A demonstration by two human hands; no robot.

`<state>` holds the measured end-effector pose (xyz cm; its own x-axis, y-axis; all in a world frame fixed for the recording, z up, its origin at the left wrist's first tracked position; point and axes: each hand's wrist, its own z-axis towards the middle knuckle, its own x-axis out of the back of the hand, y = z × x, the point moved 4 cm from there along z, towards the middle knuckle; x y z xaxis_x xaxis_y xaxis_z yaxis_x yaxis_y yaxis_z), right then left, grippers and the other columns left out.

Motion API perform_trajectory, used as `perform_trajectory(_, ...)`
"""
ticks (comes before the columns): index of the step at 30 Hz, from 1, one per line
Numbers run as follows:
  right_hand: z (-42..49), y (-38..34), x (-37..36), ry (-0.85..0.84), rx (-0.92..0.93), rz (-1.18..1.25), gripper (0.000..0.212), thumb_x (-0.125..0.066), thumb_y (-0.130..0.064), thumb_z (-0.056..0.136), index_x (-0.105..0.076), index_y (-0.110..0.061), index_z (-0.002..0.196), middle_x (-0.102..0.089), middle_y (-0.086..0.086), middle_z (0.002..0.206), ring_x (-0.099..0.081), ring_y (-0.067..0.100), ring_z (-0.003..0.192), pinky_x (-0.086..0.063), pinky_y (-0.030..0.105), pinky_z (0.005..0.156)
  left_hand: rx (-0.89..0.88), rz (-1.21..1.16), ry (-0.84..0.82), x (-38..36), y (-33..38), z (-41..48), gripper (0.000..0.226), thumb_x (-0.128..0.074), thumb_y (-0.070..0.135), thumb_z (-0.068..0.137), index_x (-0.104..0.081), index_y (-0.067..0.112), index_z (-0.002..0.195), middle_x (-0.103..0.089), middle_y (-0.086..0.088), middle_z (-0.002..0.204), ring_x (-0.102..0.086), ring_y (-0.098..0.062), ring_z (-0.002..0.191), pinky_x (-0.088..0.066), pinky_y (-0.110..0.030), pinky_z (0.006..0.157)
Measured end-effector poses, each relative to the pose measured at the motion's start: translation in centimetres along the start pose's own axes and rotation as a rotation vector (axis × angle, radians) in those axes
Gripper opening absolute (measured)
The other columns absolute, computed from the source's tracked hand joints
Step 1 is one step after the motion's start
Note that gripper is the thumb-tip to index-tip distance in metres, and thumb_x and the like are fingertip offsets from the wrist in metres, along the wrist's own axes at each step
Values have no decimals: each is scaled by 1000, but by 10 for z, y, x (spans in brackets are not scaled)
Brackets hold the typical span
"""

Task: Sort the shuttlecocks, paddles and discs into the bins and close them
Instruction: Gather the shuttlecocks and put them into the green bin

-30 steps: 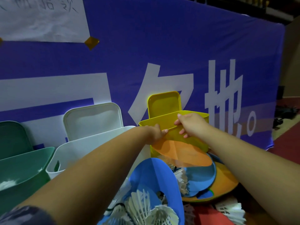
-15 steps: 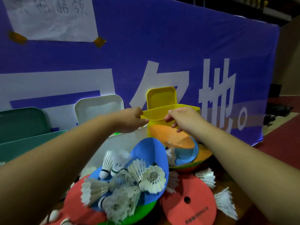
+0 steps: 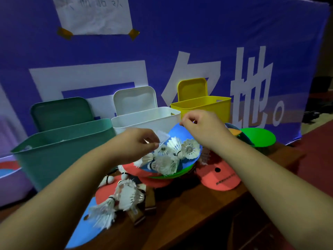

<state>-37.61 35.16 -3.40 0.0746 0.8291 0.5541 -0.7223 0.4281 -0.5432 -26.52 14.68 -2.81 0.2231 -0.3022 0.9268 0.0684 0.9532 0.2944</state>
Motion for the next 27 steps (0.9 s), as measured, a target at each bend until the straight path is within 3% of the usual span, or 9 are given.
perform_trajectory(2,-19,-12,-13,9,69,-5,13,-65,-22,97,-76,-25,91,-70,-11,87,-54,4,78,-40,13,69,-16,-33,25,-10,-7,-18,12,-68,34,98,-78,36,105,-75,22,100,-67,5,91,-53,-23,86)
perform_trajectory(4,-37,-16,-33,-70,103,-29,12,-65,-21,96,-75,-25,99,-69,-11,92,-57,6,82,-48,28,78,-27,-41,63,-18,-14,-33,13,-68,30,97,-79,35,102,-73,20,102,-66,4,92,-53,-24,85)
perform_trajectory(8,-67,-19,-69,-167,108,-124,30,-58,-23,96,-68,-32,123,-59,-10,111,-59,14,97,-52,43,87,-5,-60,177,-31,-39,-50,16,-68,32,96,-74,40,108,-61,15,110,-65,-1,94,-52,-26,87)
perform_trajectory(12,-82,-25,-90,-156,109,-177,46,-53,-20,96,-60,-41,136,-49,-11,117,-61,18,103,-56,46,80,80,-77,254,-52,-57,-57,28,-63,30,99,-69,46,121,-48,10,110,-58,-9,100,-46,-28,94)
perform_trajectory(15,-84,-24,-97,-102,114,-214,33,-60,-25,98,-68,-42,125,-49,-13,114,-62,16,97,-55,41,74,44,-55,251,-61,-60,-56,33,-60,26,101,-69,41,129,-52,8,123,-48,-13,118,-34,-23,100)
perform_trajectory(18,-79,-22,-101,-18,73,-135,18,-67,-27,97,-76,-37,110,-51,-12,108,-60,15,91,-53,39,74,19,-9,299,-60,-62,-52,30,-60,27,102,-72,35,128,-65,11,130,-52,-14,123,-34,-20,99)
perform_trajectory(23,-69,-25,-105,184,60,25,12,-70,-21,96,-78,-25,104,-56,-8,99,-56,11,81,-46,32,76,58,-156,535,-40,-67,-59,15,-68,31,97,-78,34,107,-71,18,105,-63,-2,98,-51,-27,89)
perform_trajectory(27,-57,-45,-111,237,50,101,8,-69,-18,96,-74,-22,91,-63,-11,86,-53,9,73,-36,21,69,131,-240,678,-12,-83,-73,18,-70,17,92,-78,30,103,-71,18,95,-65,1,88,-55,-27,84)
